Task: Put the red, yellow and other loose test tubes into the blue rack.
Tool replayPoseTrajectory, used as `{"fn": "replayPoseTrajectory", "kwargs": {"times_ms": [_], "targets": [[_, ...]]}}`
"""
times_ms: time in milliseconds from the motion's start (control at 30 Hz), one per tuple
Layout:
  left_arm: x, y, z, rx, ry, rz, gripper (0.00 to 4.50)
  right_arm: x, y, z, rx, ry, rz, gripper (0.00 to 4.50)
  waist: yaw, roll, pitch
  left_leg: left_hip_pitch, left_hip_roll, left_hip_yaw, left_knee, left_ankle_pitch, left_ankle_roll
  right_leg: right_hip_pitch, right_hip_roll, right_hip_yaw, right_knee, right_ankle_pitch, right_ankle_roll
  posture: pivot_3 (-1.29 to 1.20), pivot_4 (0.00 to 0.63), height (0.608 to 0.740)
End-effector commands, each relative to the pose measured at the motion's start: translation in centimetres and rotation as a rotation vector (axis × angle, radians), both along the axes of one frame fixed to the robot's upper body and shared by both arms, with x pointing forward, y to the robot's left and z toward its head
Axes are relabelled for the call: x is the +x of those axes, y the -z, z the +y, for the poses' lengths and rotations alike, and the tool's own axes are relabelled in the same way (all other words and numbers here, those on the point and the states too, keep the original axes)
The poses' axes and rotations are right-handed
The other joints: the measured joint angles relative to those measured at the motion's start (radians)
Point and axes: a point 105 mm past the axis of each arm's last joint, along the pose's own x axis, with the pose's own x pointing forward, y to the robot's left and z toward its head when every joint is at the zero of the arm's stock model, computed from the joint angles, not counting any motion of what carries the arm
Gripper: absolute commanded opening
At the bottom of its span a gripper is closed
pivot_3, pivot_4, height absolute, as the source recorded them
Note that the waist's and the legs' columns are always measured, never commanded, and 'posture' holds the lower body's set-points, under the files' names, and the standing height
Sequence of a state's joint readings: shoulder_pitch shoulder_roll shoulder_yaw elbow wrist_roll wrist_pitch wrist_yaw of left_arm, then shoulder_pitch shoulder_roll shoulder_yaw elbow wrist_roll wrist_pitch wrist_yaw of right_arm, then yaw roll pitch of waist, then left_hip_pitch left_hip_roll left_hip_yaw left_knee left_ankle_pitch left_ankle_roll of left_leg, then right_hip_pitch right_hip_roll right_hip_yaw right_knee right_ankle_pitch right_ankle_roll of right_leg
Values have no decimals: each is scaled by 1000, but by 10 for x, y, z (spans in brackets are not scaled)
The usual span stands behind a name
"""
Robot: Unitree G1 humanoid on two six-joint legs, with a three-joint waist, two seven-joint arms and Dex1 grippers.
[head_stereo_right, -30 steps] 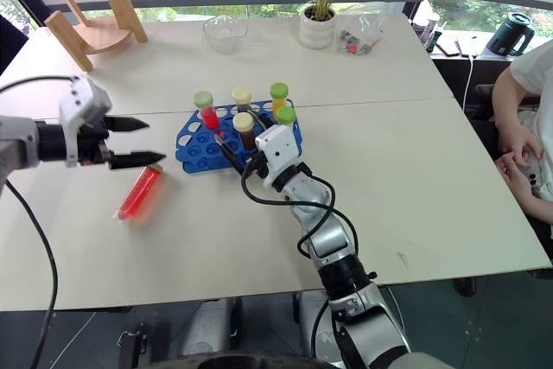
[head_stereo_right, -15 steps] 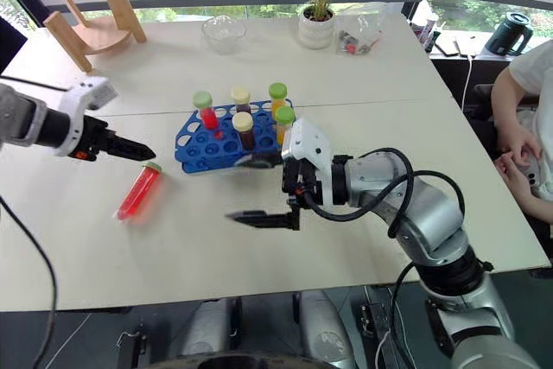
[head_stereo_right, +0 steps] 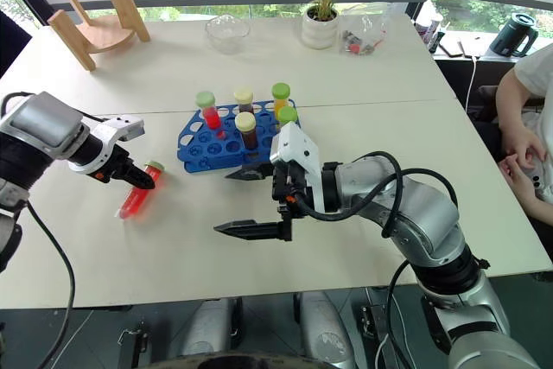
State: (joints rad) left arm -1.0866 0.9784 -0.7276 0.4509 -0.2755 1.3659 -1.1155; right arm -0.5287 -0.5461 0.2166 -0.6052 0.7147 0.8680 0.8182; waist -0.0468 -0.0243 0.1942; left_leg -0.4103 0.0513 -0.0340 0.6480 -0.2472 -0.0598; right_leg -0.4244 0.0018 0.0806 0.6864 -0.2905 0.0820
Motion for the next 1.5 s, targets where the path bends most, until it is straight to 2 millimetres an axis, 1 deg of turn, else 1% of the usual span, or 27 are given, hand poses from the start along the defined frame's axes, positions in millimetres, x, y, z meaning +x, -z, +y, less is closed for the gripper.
{"fn": "replayPoseTrajectory", "kwargs": {"times_ms": [33, 67, 100, 133, 233, 300, 367, 400, 433, 467, 500, 533, 567, 633, 667, 733, 833, 867, 967, 1000, 1100, 1267, 1500], "targets": [[-1, 10, 0, 29, 46, 22, 1683, -3, -10, 0, 44, 22, -41, 4272, 2, 0, 0, 0, 0, 0, 0, 0, 0, 0, 0, 0, 0, 0, 0, 0, 150, 740], [0, 11, 0, 22, 44, 24, 1200, -2, -10, -1, 45, 31, -41, 4272, 2, 0, 0, 0, 0, 0, 0, 0, 0, 0, 0, 0, 0, 0, 0, 0, 150, 740], [0, 12, -2, 14, 39, 25, 919, -2, -9, -2, 43, 37, -40, 4272, 3, 0, 0, 0, 0, 0, 0, 0, 0, 0, 0, 0, 0, 0, 0, 0, 150, 740], [2, 12, -2, 7, 33, 17, 842, -1, -7, -3, 36, 45, -40, 4272, 4, 1, -1, 0, 0, 0, 0, 0, 0, 0, 0, 0, 0, 0, 0, 0, 150, 740], [11, 8, -3, -15, 39, -44, 842, 1, -3, -9, 20, 66, -42, 4272, 8, 3, -2, 1, 0, 0, 1, 0, 0, 2, 0, 0, 0, 0, 0, 0, 150, 740], [25, -8, 14, -45, 77, -225, 842, 4, -3, -15, 19, 95, -40, 4272, 9, 5, -2, 2, 0, 0, 1, 0, 0, 3, 0, 0, 0, 0, 0, 0, 150, 740], [33, -24, 27, -85, 137, -394, 842, 6, -4, -20, 25, 119, -35, 4272, 10, 6, -2, 2, 0, -1, 1, 0, 0, 3, 0, 0, 1, 0, 0, 0, 150, 740], [33, -40, 32, -176, 177, -507, 842, 7, -6, -26, 34, 140, -28, 4272, 10, 6, -2, 3, 0, -1, 1, 1, 1, 3, 0, -1, 1, 0, -1, 0, 150, 740], [34, -65, 35, -284, 171, -640, 842, 9, -9, -32, 42, 163, -15, 4272, 9, 5, -2, 2, 1, -1, 1, 2, 2, 2, 0, -1, 2, 1, -2, 0, 150, 740], [36, -99, 28, -393, 208, -835, 842, 11, -12, -40, 50, 187, 1, 4272, 10, 3, -1, 2, 1, -2, 1, 3, 1, 2, 0, -2, 2, 1, -2, 0, 150, 740], [40, -124, 21, -457, 197, -987, 842, 12, -15, -47, 53, 206, 17, 4272, 14, 1, 0, 2, 1, -2, 1, 3, 2, 1, 0, -2, 2, 2, -3, 0, 150, 740], [41, -139, 11, -508, 193, -1082, 842, 14, -17, -53, 53, 218, 31, 4272, 26, -1, 0, 0, 2, -2, 1, 3, 1, 1, 0, -3, 2, 2, -3, 0, 150, 740], [41, -145, -2, -518, 220, -1151, 842, 17, -19, -59, 51, 231, 42, 4272, 34, -1, 0, -1, 2, -2, 2, 3, 1, 1, 0, -3, 1, 2, -3, 0, 150, 740], [39, -143, -24, -524, 245, -1244, 842, 27, -21, -64, 36, 262, 37, 4272, 44, 0, 0, 0, -1, -2, 2, 3, 1, 4, -4, -3, -1, 1, 0, 0, 150, 740], [38, -141, -31, -510, 249, -1298, 842, 33, -22, -66, 31, 272, 34, 4272, 43, 2, -2, 1, -2, -1, 2, 3, 1, 6, -5, -3, -2, 1, 1, 0, 150, 740], [34, -135, -42, -550, 210, -1381, 842, 39, -25, -65, 28, 268, 37, 4272, 35, 4, -3, 4, -6, 2, 1, 3, 1, 9, -10, -2, -4, 2, 4, 0, 150, 740], [25, -125, -62, -604, 190, -1436, 842, 46, -24, -67, 1, 265, 43, 4272, 24, 2, -1, 3, -7, 2, 1, 3, 1, 8, -11, -2, -4, 2, 5, 0, 150, 740], [21, -122, -69, -647, 173, -1445, 842, 47, -24, -67, -9, 262, 47, 4272, 24, 2, -1, 2, -6, 2, 1, 3, 1, 7, -10, -2, -4, 3, 5, 0, 150, 740], [16, -108, -87, -723, 150, -1429, 842, 49, -22, -68, -33, 246, 60, 4272, 30, 2, -1, 1, -6, 1, 1, 3, 1, 5, -10, -2, -3, 3, 5, 0, 150, 740], [16, -101, -90, -754, 134, -1409, 842, 46, -23, -65, -41, 222, 59, 4272, 30, 2, -1, 1, -6, 1, 1, 3, 1, 6, -10, -2, -3, 3, 5, 0, 150, 740], [15, -89, -97, -800, 118, -1375, 842, 42, -25, -60, -52, 184, 55, 4272, 29, 2, -1, 1, -8, 1, 1, 3, 1, 6, -11, -2, -3, 3, 6, 0, 150, 740], [14, -63, -113, -793, 166, -1308, 842, 43, -25, -60, -55, 181, 56, 4272, 29, 2, -1, 1, -8, 1, 1, 3, 1, 6, -11, -2, -3, 3, 6, 0, 150, 740], [22, -42, -121, -796, 176, -1272, 842, 43, -23, -59, -41, 200, 58, 4272, 31, 2, -1, 2, -8, 1, 1, 3, 1, 7, -11, -2, -4, 3, 6, 0, 150, 740]]}}
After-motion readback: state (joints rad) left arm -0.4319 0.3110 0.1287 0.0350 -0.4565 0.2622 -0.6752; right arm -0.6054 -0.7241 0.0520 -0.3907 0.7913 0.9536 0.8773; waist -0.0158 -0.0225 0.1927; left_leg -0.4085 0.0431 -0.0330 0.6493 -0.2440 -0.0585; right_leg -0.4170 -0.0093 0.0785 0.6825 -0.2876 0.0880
